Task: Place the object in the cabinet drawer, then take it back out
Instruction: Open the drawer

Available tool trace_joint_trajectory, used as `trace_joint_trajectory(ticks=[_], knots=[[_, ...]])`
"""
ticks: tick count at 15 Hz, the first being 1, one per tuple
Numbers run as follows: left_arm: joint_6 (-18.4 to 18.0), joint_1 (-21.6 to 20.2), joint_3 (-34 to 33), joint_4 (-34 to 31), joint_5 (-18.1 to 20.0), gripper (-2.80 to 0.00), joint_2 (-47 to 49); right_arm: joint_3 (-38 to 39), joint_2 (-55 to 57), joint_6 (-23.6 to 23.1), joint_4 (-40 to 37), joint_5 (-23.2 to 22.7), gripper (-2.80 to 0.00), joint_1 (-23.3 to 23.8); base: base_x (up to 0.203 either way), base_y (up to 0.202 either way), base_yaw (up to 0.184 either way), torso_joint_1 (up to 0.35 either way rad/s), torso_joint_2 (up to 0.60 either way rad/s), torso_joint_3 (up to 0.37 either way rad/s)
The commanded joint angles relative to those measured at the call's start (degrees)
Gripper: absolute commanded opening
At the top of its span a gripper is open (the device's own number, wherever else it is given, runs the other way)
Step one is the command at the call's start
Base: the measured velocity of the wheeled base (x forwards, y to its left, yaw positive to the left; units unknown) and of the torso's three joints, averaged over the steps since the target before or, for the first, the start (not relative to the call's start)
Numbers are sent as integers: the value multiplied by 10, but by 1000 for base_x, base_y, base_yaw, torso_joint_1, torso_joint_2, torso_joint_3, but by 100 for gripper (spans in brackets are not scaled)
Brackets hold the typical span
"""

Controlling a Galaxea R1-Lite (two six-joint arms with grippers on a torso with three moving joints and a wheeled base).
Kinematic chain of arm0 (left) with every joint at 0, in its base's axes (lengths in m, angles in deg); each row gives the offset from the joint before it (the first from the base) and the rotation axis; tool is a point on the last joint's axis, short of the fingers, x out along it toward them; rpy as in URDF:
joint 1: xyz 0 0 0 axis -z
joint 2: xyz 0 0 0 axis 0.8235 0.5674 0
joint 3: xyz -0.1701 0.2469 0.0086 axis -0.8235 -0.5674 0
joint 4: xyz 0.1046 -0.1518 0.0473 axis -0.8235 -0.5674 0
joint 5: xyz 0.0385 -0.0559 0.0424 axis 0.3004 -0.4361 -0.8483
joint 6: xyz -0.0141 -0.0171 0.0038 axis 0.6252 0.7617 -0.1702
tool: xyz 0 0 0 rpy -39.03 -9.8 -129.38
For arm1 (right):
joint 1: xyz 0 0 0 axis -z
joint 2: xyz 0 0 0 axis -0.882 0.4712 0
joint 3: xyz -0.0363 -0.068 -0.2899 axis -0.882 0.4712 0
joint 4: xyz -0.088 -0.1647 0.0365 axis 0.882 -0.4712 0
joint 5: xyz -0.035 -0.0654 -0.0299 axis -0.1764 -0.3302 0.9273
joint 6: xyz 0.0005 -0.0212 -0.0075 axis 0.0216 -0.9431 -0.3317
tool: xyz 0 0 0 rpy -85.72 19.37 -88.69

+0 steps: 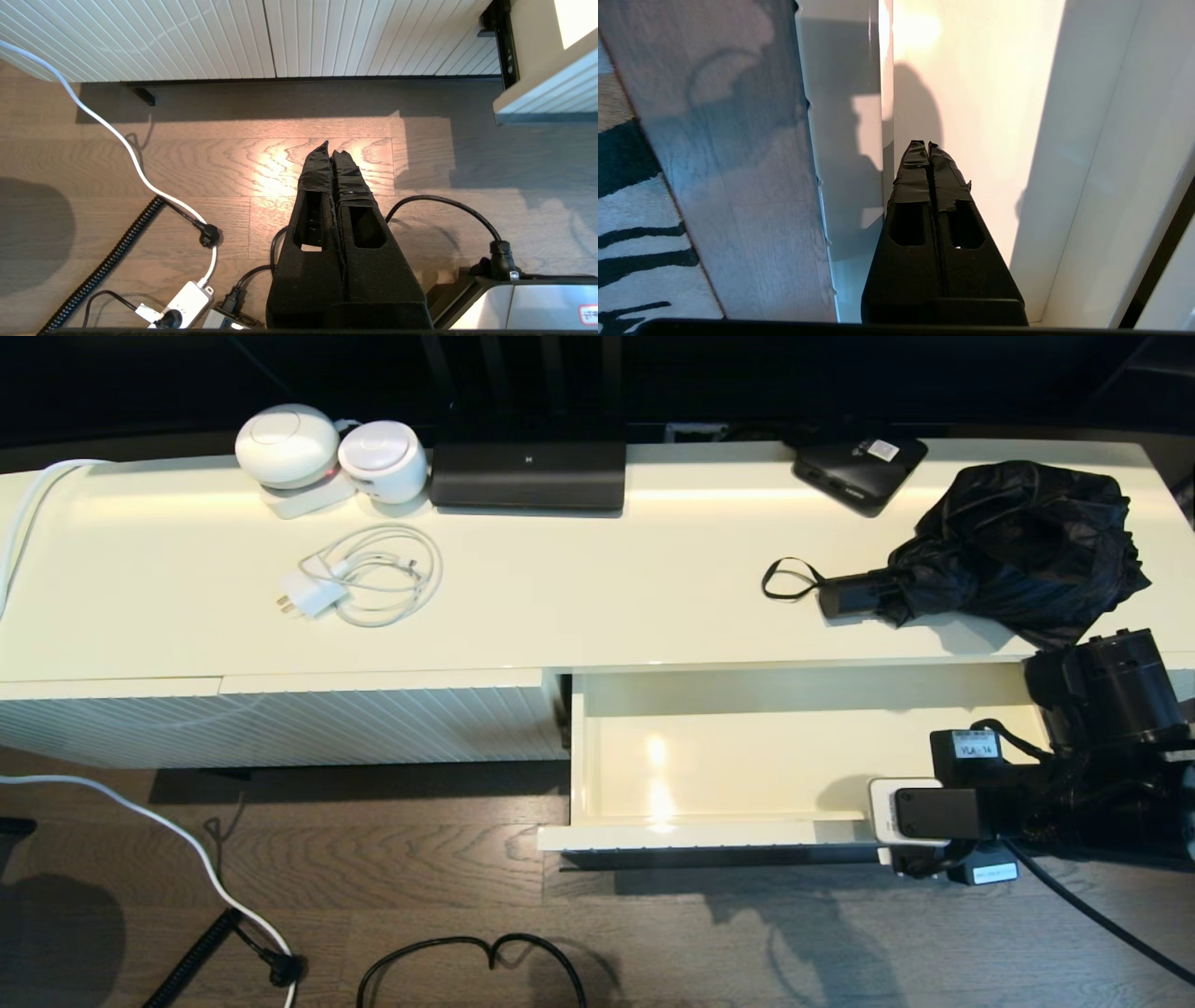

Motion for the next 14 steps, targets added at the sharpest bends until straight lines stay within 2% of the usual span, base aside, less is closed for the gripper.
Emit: trace_joint_trajectory(ticks=[1,5,10,14], knots=[[0,0,0,0,0,-280,-2,16,-15,-4,-5,0,-280,-1,0,0,0,0,0,0],[0,0,0,0,0,-280,-2,30,-40,-4,-37,-3,-280,-5,0,0,0,0,0,0],[0,0,0,0,0,-280,-2,67,-58,-4,-39,-11,-280,-5,0,0,0,0,0,0],[0,0,0,0,0,-280,-2,56,-78,0,-40,-20,-280,-6,0,0,0,0,0,0]])
